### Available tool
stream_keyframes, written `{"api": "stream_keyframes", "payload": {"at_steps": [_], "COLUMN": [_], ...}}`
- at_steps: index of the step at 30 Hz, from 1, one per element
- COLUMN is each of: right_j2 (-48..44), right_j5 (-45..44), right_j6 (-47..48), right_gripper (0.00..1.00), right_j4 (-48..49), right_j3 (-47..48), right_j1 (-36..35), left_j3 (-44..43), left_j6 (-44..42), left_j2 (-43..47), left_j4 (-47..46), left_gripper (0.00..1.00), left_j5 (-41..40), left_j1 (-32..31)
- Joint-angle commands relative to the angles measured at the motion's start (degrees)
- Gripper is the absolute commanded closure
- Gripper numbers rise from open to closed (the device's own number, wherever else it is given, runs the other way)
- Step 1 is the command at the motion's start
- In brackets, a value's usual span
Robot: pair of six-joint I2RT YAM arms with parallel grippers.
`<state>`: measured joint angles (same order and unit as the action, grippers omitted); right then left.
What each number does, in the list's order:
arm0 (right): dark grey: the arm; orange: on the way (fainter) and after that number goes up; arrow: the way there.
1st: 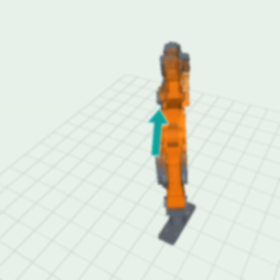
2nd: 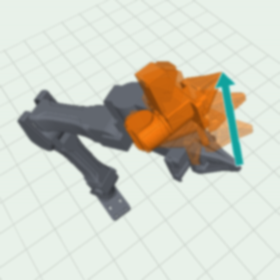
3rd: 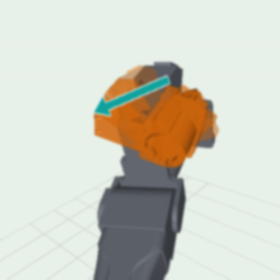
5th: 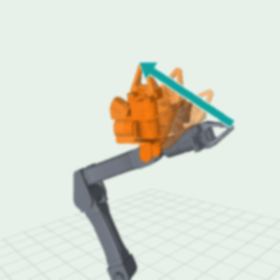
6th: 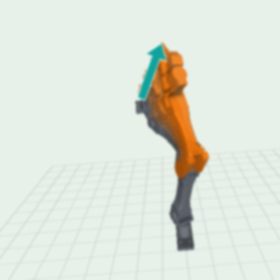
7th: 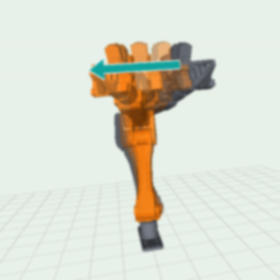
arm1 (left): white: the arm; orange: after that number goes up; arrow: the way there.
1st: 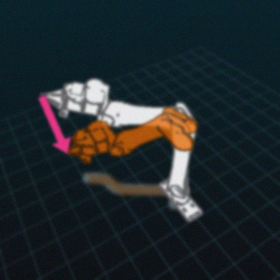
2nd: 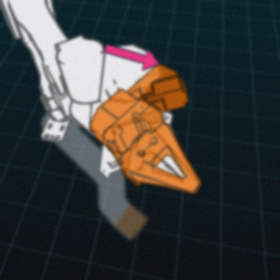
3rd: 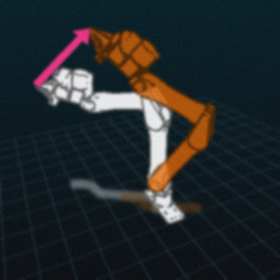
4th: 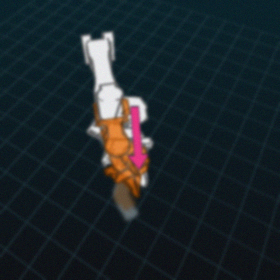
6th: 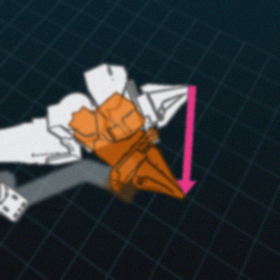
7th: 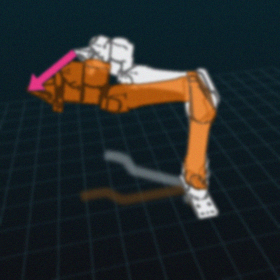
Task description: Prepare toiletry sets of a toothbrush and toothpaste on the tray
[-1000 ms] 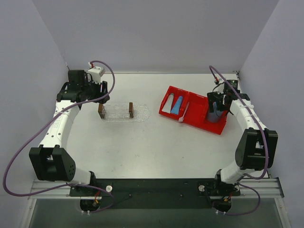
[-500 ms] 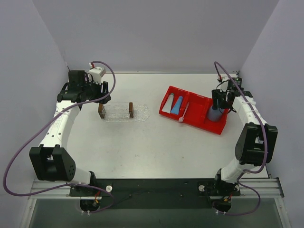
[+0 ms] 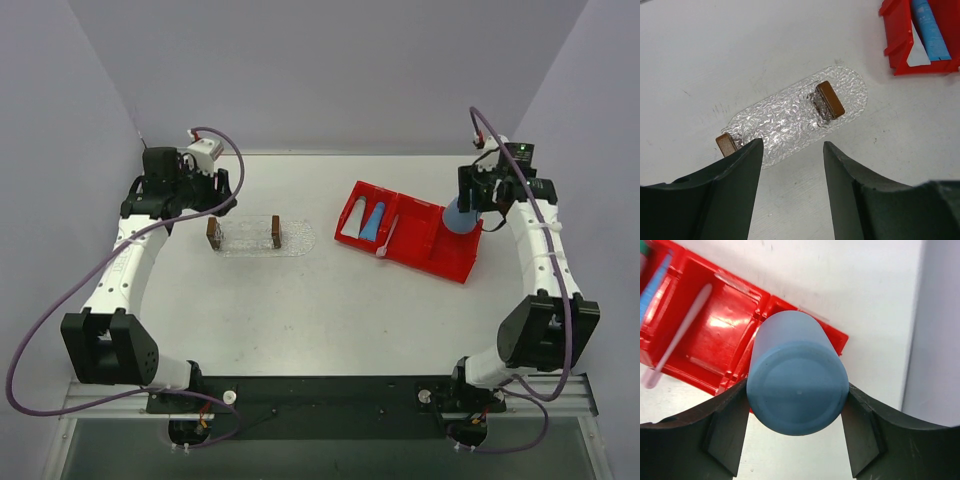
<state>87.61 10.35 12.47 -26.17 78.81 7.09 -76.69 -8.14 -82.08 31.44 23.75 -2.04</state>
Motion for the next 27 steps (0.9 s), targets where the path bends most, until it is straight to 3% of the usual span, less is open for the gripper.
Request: {"api": "stream_keyframes", "payload": {"at_steps": [1,4,13,16,21,27], "right_j2": [-8.06,-10.53,-13.17,-12.82,-10.36,-9.83], "right_j5": [3.17,7.3,33.84,42.19,60.88,72.26], "right_j6": [-0.78,-2.71,-11.93,-14.84,-17.83,-22.57], "right_gripper": [0.96,1.0,1.0,1.0,1.0,1.0], "right_j4": [-6.42,-10.64,-16.01,-15.93,-15.4,-9.26], "right_j3": [7.06,10.48,15.15,16.29,18.14,17.09], "right_j1": [0.2,0.2,0.11,0.11,-0.15,-2.69], "left_j3": [1.71,4.17,8.65,9.88,10.06,10.33], "left_j6": [0.49,3.21,12.71,12.1,12.1,19.82], "left_j2": [5.0,7.2,10.01,10.36,9.23,5.97], "left_j4": [-10.23,-15.25,-36.34,-39.86,-44.79,-54.37], "left_gripper": [0.39,0.41,0.4,0.4,0.3,0.26], "left_j5": [8.83,13.24,24.67,24.24,22.4,22.66], "left_j1": [-0.68,-1.29,-6.3,-10.25,-15.79,-19.84]}}
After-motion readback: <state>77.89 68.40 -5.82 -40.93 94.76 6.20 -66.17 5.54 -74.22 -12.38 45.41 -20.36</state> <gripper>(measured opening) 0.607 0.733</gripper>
